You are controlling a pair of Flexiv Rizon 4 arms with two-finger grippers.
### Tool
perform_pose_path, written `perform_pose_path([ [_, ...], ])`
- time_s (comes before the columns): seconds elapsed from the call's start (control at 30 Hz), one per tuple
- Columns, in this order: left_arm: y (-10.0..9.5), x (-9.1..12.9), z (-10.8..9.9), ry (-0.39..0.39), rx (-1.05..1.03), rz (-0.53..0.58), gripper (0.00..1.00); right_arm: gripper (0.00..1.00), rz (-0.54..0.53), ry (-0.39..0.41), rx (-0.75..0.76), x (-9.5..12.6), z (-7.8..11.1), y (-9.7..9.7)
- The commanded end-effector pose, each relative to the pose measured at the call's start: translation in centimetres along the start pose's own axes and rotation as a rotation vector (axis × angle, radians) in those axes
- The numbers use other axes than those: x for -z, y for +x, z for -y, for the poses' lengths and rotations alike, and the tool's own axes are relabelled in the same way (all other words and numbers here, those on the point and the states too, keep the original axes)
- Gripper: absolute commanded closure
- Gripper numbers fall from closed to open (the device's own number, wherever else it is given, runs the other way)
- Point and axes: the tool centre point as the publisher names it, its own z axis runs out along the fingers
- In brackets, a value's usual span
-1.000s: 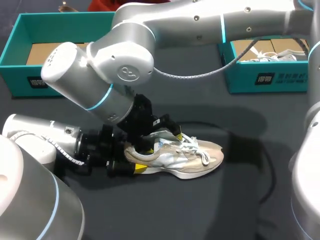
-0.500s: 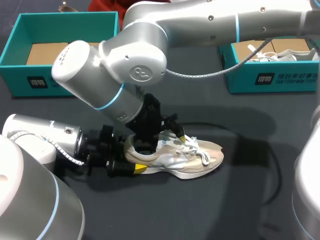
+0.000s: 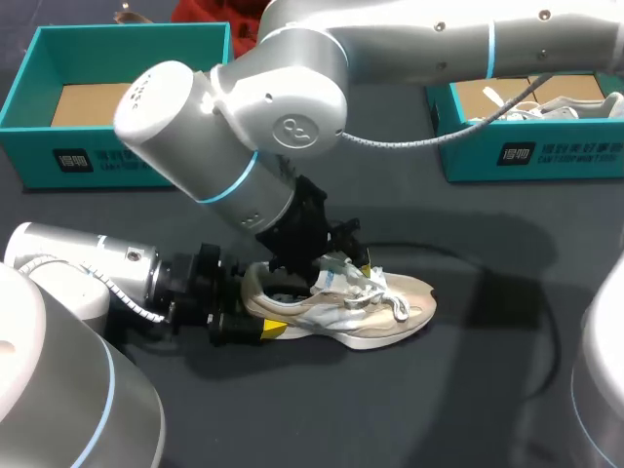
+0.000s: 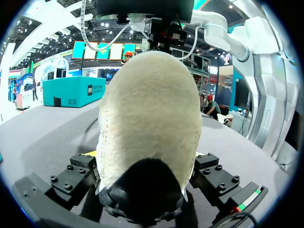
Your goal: Take the shoe out of the shoebox, open the shoe tongue, remove and reinsert the insole, then place the shoe into the shoebox
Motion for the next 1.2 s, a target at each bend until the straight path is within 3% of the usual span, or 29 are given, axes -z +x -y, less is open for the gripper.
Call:
perform_pose_path([
  [0.03, 0.1, 0.2, -0.5, -0.002, 0.000, 0.001, 1.00, 0.50, -0.042, -0.004, -0.807, -0.4, 0.8, -1.1],
  [0.23, 0.1, 0.2, -0.5, -0.002, 0.000, 0.001, 1.00, 0.56, -0.094, 0.004, -0.808, -0.7, 0.9, -1.7],
  [0.77, 0.1, 0.2, -0.5, -0.002, 0.000, 0.001, 1.00, 0.56, -0.168, 0.027, -0.891, -0.2, 1.3, -2.0],
  [1.2, 0.1, 0.2, -0.5, -0.002, 0.000, 0.001, 1.00, 0.60, -0.180, 0.091, -0.953, -0.7, 1.4, -2.7],
])
